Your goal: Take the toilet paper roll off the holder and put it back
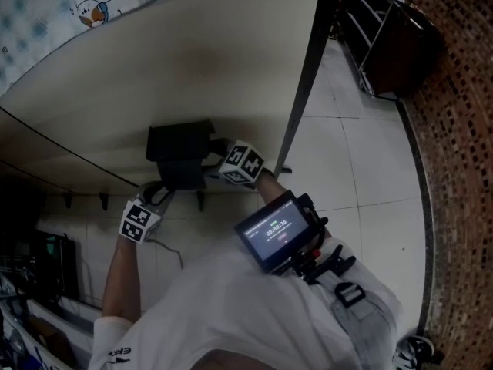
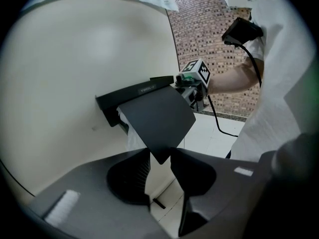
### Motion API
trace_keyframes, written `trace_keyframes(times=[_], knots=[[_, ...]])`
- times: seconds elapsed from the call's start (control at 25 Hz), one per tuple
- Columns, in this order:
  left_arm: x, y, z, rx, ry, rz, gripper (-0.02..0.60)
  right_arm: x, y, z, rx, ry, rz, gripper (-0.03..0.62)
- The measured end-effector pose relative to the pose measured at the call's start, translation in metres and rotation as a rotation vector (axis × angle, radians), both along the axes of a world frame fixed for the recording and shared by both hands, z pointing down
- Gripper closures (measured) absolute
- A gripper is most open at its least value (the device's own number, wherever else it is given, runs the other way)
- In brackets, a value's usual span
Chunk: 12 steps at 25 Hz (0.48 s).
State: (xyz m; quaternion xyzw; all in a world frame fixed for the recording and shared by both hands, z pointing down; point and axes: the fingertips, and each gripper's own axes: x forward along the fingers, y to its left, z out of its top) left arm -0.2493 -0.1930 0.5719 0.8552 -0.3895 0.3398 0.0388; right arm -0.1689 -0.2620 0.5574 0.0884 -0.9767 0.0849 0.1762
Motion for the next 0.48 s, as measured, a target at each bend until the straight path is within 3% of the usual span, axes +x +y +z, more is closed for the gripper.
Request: trace_keyframes(times=[0.24, 0.48], knots=[[0.001, -0.002, 0.002, 0.003, 0.006, 0.001, 0.454, 0.005, -0.002, -0.003, -0.007, -0.014, 0.014, 0.298], [0.000, -0.007, 0.005, 0.006, 0.009, -0.008, 0.463, 0.035, -0.008, -0.002, -0.019, -0.019, 0.089, 0.298]])
